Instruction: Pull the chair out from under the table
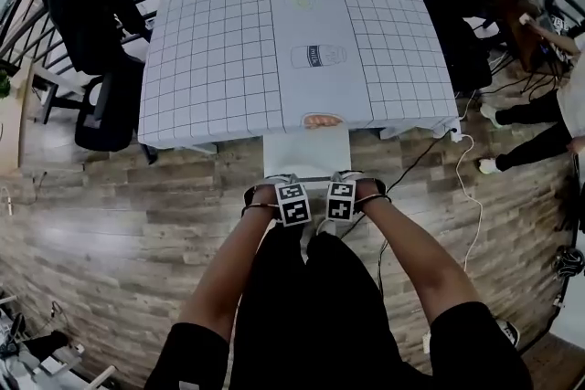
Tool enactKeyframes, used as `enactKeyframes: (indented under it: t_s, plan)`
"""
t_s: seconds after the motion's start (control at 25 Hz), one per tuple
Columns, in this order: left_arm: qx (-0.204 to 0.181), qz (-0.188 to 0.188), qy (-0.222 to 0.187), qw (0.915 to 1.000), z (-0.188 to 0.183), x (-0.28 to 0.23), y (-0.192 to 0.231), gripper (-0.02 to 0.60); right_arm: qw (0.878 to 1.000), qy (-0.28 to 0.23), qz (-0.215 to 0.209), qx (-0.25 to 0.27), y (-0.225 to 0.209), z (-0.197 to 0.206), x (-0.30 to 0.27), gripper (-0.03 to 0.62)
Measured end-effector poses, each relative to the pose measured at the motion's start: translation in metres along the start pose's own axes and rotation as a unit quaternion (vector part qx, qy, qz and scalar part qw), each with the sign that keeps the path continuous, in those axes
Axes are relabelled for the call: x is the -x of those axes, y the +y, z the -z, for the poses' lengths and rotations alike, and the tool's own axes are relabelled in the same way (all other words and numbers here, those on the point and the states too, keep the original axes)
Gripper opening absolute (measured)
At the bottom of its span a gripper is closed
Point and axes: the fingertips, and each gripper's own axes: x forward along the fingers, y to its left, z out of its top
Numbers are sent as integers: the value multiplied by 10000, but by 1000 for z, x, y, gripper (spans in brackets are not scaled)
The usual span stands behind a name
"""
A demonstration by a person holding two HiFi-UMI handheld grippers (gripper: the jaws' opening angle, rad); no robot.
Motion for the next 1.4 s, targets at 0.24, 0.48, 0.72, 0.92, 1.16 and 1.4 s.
enactKeyframes:
  t_s: [0.24,0.48,0.72,0.92,1.16,1.4]
  plan:
    - [209,-55,-23,9998,-6,1,-17,81,9997,14,-51,234,12,5,4,74]
    - [603,-24,-100,9981,-5,0,-45,83,9983,-18,-45,573,33,4,1,74]
    - [573,-80,-149,9982,-7,-4,-54,83,9983,111,-116,558,45,8,-1,74]
    - [354,-5,-145,9993,-8,-2,-72,81,9995,52,-177,264,69,7,3,74]
    - [238,-45,-79,9997,-3,0,-80,81,9997,-41,-214,103,80,1,5,77]
    - [183,92,-112,9997,-5,-2,-91,83,9997,26,-217,114,88,3,3,77]
